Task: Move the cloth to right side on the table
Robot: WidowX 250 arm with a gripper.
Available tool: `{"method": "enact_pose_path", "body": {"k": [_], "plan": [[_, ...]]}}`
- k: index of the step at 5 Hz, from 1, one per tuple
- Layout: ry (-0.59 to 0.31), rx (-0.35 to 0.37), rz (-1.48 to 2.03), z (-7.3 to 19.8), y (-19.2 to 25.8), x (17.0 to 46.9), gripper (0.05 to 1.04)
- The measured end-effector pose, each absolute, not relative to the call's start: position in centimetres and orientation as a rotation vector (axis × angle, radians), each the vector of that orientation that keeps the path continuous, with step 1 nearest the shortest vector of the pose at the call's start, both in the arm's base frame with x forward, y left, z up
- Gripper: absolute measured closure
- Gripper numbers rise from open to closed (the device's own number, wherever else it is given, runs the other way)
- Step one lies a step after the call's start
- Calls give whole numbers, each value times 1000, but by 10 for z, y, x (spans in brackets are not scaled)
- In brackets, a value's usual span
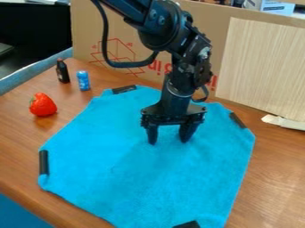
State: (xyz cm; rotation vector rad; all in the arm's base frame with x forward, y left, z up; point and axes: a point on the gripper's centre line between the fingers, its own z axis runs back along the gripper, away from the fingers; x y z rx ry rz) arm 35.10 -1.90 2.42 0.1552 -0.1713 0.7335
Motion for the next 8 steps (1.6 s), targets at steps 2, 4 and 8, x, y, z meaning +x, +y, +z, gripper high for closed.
{"method": "enact_pose_path", "body": {"k": [2, 4, 8], "plan": [[-156, 163, 741, 28, -20, 345, 84], [-143, 116, 736, 66, -28, 346, 84], [-174, 41, 690, 153, -7, 326, 84]]}}
